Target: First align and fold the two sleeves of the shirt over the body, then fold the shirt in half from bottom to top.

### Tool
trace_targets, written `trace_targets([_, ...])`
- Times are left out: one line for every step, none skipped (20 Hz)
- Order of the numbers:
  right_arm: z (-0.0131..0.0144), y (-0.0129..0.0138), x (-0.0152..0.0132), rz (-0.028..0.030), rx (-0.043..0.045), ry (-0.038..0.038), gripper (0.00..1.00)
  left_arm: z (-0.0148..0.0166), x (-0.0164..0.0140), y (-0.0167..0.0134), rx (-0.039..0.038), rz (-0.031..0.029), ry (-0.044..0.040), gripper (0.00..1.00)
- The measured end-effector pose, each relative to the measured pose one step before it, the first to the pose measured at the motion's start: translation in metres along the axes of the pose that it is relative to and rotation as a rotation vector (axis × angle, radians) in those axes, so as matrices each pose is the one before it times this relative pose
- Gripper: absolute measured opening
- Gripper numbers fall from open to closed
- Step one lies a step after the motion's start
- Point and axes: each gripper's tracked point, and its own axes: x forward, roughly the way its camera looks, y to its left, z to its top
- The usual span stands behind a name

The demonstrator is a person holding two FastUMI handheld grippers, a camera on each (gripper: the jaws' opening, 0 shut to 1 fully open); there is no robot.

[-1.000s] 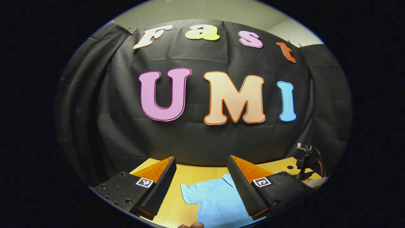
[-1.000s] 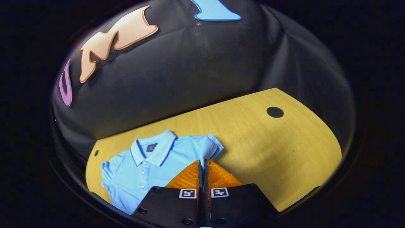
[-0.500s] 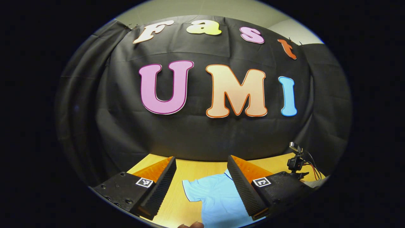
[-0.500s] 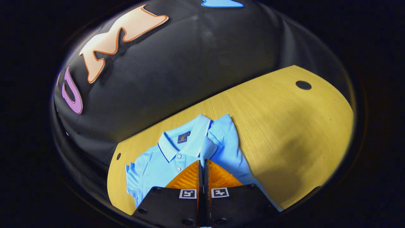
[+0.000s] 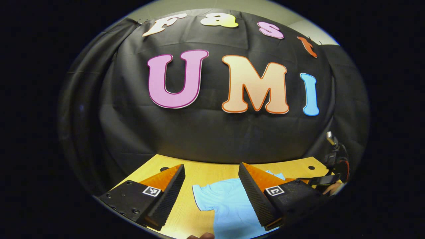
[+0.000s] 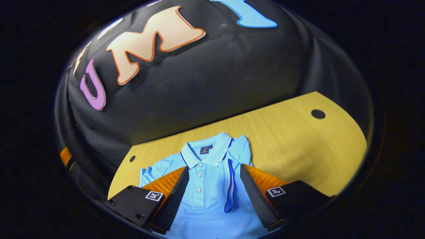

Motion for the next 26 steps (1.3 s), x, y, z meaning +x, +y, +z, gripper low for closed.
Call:
trace_targets([0.00413,-0.00105,-0.01035,-0.00002,-0.01343,-0.01578,0.97,-0.007,0.00595,-0.00041,-0.00245,0.00717,0.01055,0.98])
trace_targets([0.0023,-0.00102,-0.01041,0.00314,-0.00957,-0.01237,0.97,-0.00817,0.00662,0.0011,-0.0072,0.00883,0.01722,0.98])
trace_targets([0.00209,-0.00287,-0.01038,-0.00294,-0.00599,-0.008,0.97,-0.00806,0.00585,0.00065,-0.01328,0.00682,0.017,0.98])
trace_targets([0.00065,-0.00384,-0.01053,-0.00625,-0.00177,-0.00822,0.97,-0.00896,0.00584,-0.00014,-0.01337,0.00631,0.01445,0.98])
trace_targets([0.00325,-0.00326,-0.00946,-0.00463,0.00276,-0.01097,0.97,-0.00676,0.00688,0.00083,-0.00977,0.00729,0.01244,0.98])
trace_targets([0.00049,-0.00356,-0.00973,-0.00495,0.00272,-0.00924,0.97,-0.00678,0.00718,0.00066,-0.00525,0.01093,0.01225,0.98])
trace_targets([0.00088,-0.00365,-0.00816,-0.00255,-0.00366,-0.00607,0.97,-0.00603,0.00907,0.00193,-0.00263,0.00963,0.01066,0.98])
trace_targets([-0.00084,-0.00595,-0.00768,-0.00762,-0.01123,-0.0071,0.97,-0.0078,0.00967,0.00072,-0.00149,0.00658,0.01552,0.98])
trace_targets([-0.00138,-0.0069,-0.00778,-0.01108,-0.01884,-0.0008,0.97,-0.00779,0.01079,0.00116,0.00156,0.00641,0.01439,0.98])
trace_targets([-0.0022,-0.00692,-0.00815,-0.01146,-0.01648,0.00032,0.97,-0.00776,0.00749,-0.00008,-0.00035,0.0075,0.01816,0.98])
trace_targets([-0.00318,-0.00513,-0.00745,-0.00972,-0.00514,0.00555,0.97,-0.00747,0.00916,-0.00021,-0.00867,0.00101,0.01731,0.98])
trace_targets([-0.00229,-0.00441,-0.00837,-0.00519,0.00492,0.00418,0.97,-0.00922,0.0099,0.00234,-0.00697,0.00911,0.01597,0.98])
trace_targets([-0.00209,-0.00428,-0.00566,-0.00793,0.00547,0.00108,0.97,-0.0087,0.01043,0.00276,-0.00585,0.01396,0.0175,0.98])
trace_targets([-0.00308,-0.00624,-0.0057,-0.01032,0.00079,0.00596,0.97,-0.00762,0.00815,0.00097,-0.00313,0.011,0.01932,0.98])
trace_targets([-0.00299,-0.00498,-0.00407,-0.00803,-0.00344,0.00407,0.97,-0.00797,0.00911,0.00071,-0.00579,0.00757,0.02371,0.98])
trace_targets([-0.00299,-0.00461,-0.00347,-0.01389,0.00117,0.00476,0.97,-0.00883,0.00951,0.00088,-0.00474,0.00348,0.02325,0.98])
trace_targets([-0.00156,-0.00037,-0.00336,-0.00193,0.00658,0.00119,0.97,-0.0079,0.00838,0.00068,-0.00664,0.00392,0.02029,0.98])
trace_targets([-0.00221,0.00194,-0.00313,0.00091,0.00527,0.00299,0.97,-0.00932,0.00718,0.00144,-0.00422,0.00894,0.02586,0.98])
trace_targets([-0.00163,0.00266,-0.00185,0.00686,-0.00154,0.00415,0.97,-0.00788,0.00607,0.00332,0.00106,0.01029,0.02144,0.98])
trace_targets([-0.0015,0.003,-0.00067,0.00576,-0.00873,-0.0015,0.97,-0.00736,0.00595,0.00223,0.00137,0.00694,0.02056,0.98])
trace_targets([-0.00122,0.00134,-0.00048,0.0031,-0.0105,0.00053,0.97,-0.00657,0.00663,0.00135,0.00753,0.00557,0.01838,0.98])
trace_targets([-0.00305,0.0029,-0.0011,0.00379,-0.00894,0.00356,0.97,-0.00818,0.00597,0.00127,0.0132,0.00736,0.01892,0.98])
trace_targets([-0.0033,0.00257,0.00103,0.00206,-0.00512,0.00726,0.97,-0.00484,0.00518,0.00221,0.00965,0.00734,0.01043,0.98])
trace_targets([-0.00129,0.00231,-0.00313,0.00646,0.00309,0.00466,0.97,-0.00269,0.00418,-0.00016,0.00506,0.00236,0.00875,0.98])
trace_targets([0.00206,0.00543,-0.0015,0.01104,0.00538,-0.00548,0.97,-0.00193,0.00365,0.00263,0.00236,0.00922,0.00266,0.98])
trace_targets([0.00165,0.00322,-0.00087,0.00826,0.00244,-0.00697,0.97,-0.00366,0.00307,0.00402,0.00425,0.01521,0.00726,0.98])
